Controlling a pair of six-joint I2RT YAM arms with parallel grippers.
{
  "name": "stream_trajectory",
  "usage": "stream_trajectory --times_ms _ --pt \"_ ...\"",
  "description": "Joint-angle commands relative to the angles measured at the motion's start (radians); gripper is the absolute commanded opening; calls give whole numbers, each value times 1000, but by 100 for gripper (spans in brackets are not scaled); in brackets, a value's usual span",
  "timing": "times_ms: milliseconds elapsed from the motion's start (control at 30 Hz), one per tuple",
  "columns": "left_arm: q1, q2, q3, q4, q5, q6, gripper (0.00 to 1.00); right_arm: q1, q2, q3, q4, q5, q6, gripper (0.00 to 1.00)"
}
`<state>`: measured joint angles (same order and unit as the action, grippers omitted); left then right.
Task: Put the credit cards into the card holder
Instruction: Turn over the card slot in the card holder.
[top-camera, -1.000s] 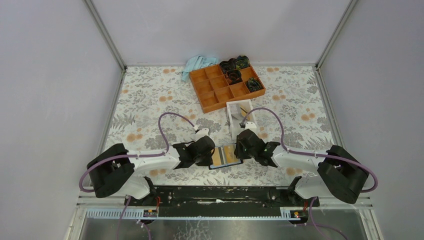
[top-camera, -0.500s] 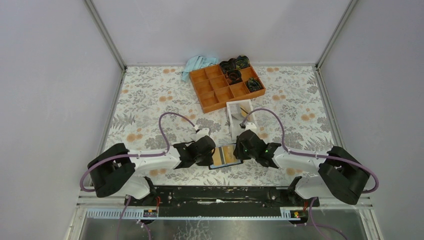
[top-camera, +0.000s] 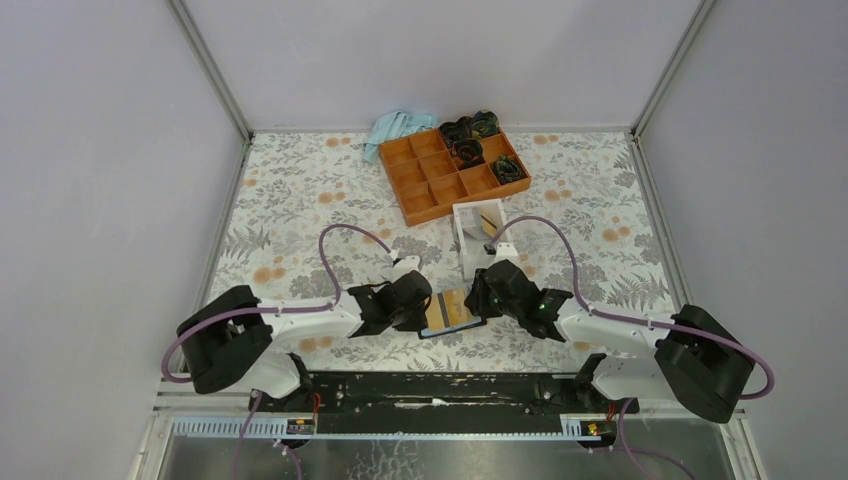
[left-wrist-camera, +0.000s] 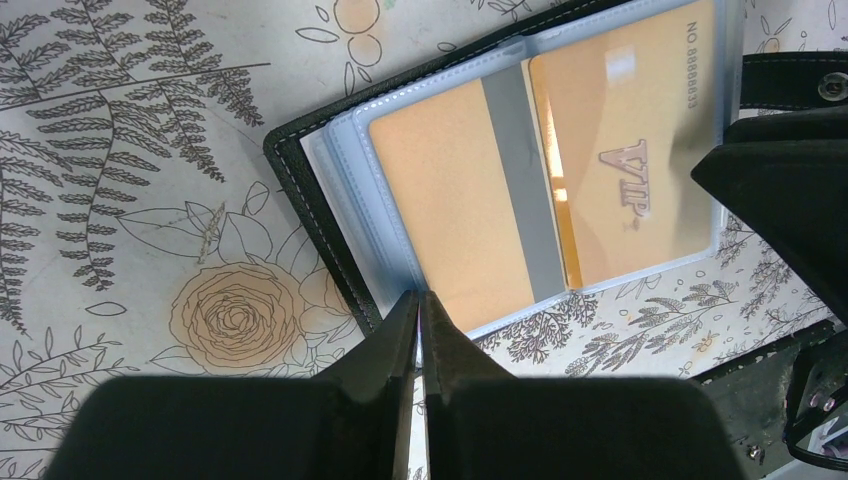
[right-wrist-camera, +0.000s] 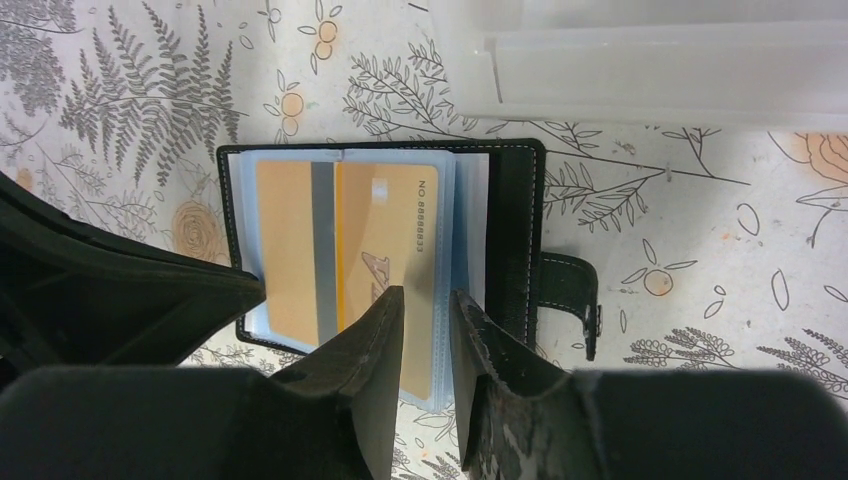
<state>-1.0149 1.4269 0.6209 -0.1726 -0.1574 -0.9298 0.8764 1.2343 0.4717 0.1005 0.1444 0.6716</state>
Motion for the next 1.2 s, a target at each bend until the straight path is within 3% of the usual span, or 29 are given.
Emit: stream_trajectory --times_ms 0,1167 --pt "-8 33 2 16 -3 1 9 3 -33 -6 51 -22 11 31" --pt "-9 39 0 18 -6 -1 9 62 -67 21 90 -49 17 31"
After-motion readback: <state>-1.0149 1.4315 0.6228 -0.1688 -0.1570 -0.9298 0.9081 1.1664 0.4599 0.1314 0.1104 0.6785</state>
